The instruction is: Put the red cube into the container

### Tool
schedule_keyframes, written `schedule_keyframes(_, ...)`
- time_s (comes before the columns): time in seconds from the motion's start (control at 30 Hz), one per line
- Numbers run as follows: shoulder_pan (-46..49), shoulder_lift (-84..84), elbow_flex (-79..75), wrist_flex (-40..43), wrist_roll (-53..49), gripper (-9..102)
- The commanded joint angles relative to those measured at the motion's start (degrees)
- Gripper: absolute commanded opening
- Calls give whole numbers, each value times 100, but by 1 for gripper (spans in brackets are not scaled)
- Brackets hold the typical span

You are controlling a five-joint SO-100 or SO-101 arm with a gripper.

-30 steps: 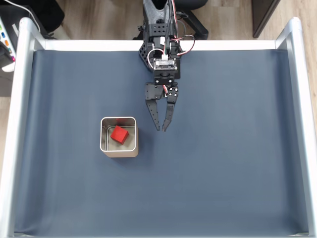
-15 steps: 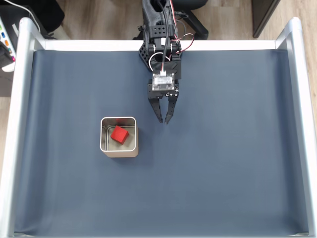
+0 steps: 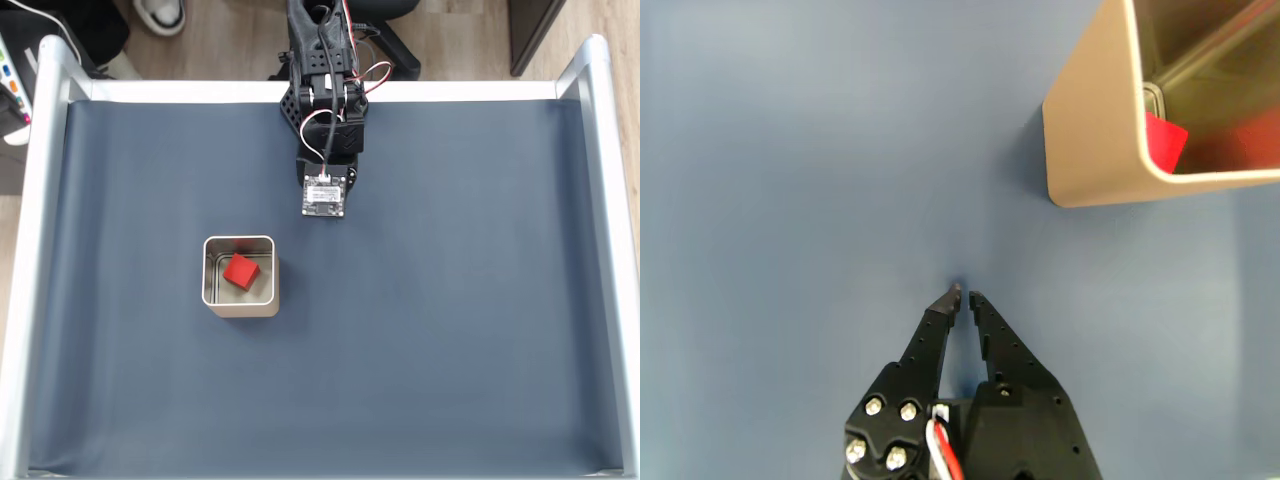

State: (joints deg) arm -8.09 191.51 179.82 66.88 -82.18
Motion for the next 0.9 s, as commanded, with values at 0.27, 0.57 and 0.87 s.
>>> schedule_keyframes(0.27,53,70,-53,677,0,0)
schedule_keyframes(0.57,0,70,-53,703,-211,1)
schedule_keyframes(0.87,0,70,-53,703,-220,1)
